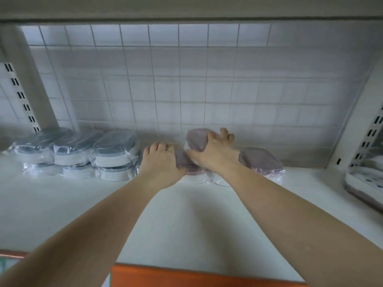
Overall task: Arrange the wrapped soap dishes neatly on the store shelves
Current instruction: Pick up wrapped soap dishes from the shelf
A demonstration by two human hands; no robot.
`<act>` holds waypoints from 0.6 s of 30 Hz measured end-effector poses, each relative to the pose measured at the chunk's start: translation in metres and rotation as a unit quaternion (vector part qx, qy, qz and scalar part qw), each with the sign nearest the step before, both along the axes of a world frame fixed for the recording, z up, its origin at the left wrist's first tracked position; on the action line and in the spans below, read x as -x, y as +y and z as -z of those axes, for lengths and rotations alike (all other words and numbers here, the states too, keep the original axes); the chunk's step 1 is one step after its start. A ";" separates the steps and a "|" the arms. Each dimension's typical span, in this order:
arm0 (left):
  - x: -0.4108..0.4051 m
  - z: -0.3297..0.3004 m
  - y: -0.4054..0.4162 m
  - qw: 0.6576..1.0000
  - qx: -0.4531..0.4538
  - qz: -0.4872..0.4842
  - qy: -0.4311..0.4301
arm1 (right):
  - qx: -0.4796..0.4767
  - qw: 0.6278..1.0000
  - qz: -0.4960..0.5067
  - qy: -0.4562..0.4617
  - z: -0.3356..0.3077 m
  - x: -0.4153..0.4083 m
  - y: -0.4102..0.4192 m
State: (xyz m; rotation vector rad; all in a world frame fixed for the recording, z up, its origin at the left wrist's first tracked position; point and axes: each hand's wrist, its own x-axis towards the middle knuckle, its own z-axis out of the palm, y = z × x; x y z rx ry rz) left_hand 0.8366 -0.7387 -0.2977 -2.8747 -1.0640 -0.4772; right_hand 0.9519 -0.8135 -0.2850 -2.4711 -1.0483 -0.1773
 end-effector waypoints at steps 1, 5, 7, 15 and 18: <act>0.003 0.001 0.005 1.000 0.004 0.009 0.000 | 0.041 0.999 -0.009 0.010 0.002 0.005 0.005; 0.011 0.003 0.016 0.998 0.033 0.060 0.006 | 0.095 0.988 -0.099 0.065 -0.011 0.012 0.000; 0.012 0.004 0.020 0.997 0.034 0.068 0.005 | 0.072 0.987 -0.135 0.042 -0.015 0.013 -0.002; 0.007 -0.015 0.019 0.998 0.006 0.057 -0.008 | 0.075 0.987 -0.140 -0.018 -0.001 0.006 0.012; -0.006 -0.026 0.004 0.996 -0.011 0.085 -0.033 | 0.028 0.986 -0.154 0.055 -0.006 -0.005 -0.019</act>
